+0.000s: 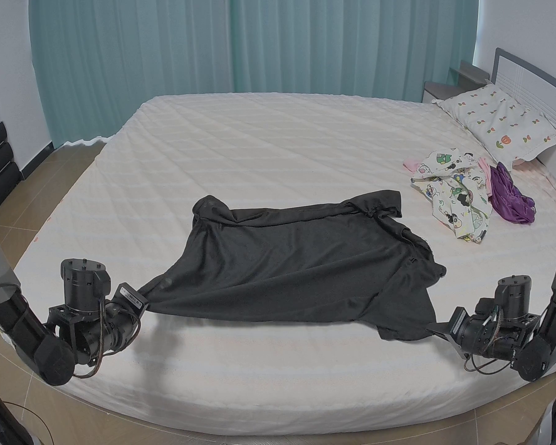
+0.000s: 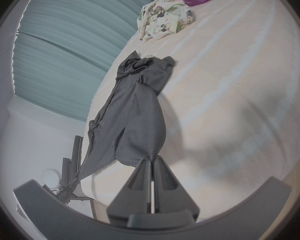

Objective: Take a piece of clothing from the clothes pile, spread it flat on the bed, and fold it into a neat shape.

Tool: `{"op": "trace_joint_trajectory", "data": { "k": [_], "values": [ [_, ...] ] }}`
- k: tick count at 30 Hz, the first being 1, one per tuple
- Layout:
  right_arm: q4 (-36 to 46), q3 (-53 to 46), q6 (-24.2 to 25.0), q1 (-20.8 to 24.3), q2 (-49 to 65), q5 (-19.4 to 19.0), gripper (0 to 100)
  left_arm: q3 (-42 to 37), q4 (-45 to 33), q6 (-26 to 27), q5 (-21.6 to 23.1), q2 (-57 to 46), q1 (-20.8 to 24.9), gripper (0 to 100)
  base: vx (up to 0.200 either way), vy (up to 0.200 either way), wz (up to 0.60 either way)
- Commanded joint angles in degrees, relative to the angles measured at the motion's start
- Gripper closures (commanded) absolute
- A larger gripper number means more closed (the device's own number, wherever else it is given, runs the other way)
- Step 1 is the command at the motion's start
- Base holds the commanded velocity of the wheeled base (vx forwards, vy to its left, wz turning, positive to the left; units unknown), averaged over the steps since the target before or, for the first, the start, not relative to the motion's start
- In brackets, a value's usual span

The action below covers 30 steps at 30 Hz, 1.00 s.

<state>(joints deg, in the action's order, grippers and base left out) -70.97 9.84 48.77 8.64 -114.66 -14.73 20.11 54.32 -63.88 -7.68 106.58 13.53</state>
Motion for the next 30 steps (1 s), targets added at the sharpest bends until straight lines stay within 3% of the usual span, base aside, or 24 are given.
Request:
{"op": "trace_joint_trajectory", "data": {
  "k": [1,6,14,23,30],
  "values": [
    [-0.04,-6.5,-1.75,-1.7,7.17,-0.04,100,-5.44,0.0,0.16,-0.05,-5.24,2.55,100,0.0,0.0,0.0],
    [0.75,-9.84,-3.42,-1.7,10.95,0.05,100,-8.16,-0.09,0.25,-0.14,-5.42,2.99,100,0.0,0.0,0.0],
    [15.16,-9.84,-7.11,-3.02,20.71,0.05,100,-13.79,0.0,0.6,-0.23,-6.21,5.54,100,0.0,0.0,0.0],
    [23.34,-9.84,-10.54,-3.28,22.29,0.22,100,-19.59,-0.09,0.6,-0.32,-6.21,9.41,100,0.0,0.0,0.0],
    [28.79,-9.84,-13.44,-3.28,24.05,0.14,100,-20.03,-0.36,0.6,-0.85,-6.21,9.67,100,0.0,0.0,0.0]
  ]
}}
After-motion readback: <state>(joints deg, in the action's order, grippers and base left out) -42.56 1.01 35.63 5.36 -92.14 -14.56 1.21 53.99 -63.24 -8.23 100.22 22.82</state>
